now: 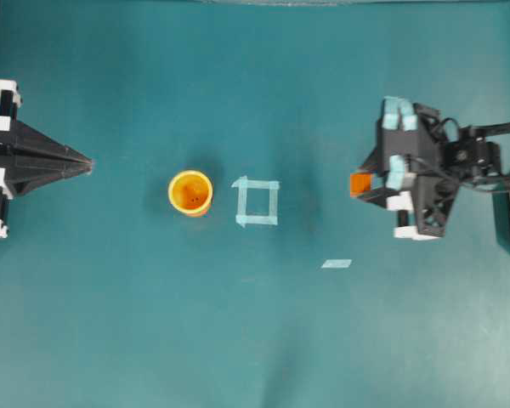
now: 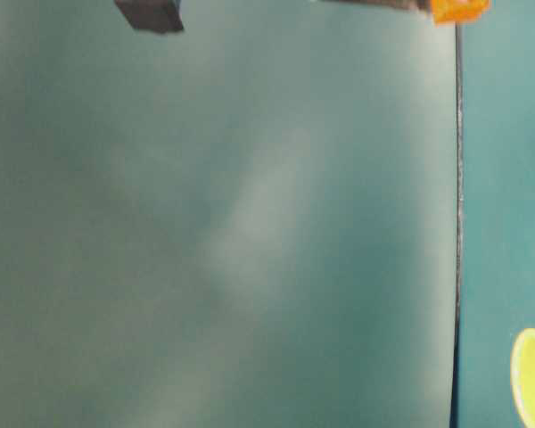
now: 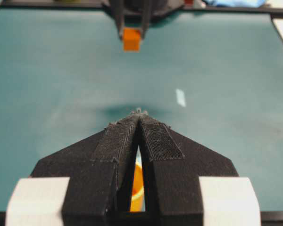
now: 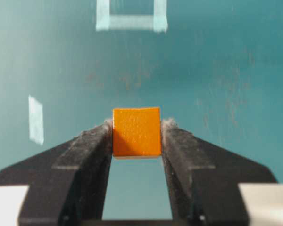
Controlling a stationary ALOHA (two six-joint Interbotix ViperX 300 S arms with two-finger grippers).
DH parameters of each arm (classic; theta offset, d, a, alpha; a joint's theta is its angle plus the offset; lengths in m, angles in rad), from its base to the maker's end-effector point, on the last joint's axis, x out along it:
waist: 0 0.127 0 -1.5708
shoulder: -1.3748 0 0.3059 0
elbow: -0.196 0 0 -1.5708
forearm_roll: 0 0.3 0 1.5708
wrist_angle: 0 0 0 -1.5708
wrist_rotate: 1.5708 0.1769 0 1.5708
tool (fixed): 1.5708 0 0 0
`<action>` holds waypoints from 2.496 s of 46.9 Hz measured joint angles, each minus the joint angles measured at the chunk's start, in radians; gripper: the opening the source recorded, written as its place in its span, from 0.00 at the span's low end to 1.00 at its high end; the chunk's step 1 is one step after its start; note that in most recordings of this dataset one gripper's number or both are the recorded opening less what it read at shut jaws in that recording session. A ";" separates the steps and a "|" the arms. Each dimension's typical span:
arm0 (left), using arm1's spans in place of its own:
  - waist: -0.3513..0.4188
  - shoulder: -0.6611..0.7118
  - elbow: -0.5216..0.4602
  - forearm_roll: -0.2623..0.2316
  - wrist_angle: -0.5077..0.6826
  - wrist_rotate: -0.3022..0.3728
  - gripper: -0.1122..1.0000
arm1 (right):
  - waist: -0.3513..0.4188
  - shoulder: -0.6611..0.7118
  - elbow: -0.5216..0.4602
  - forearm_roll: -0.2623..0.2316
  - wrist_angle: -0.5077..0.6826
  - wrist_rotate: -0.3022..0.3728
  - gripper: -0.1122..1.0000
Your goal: Move the block to the right with right arm.
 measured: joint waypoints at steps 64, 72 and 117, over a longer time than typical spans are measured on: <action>0.000 0.002 0.000 0.000 -0.002 -0.002 0.10 | 0.000 -0.640 0.097 0.075 0.632 0.009 0.46; 0.000 0.002 0.000 0.000 -0.002 -0.002 0.10 | 0.000 -0.689 0.110 0.075 0.673 0.044 0.46; -0.002 0.002 0.000 0.000 -0.003 -0.034 0.10 | 0.000 -0.805 0.121 0.074 0.752 0.069 0.46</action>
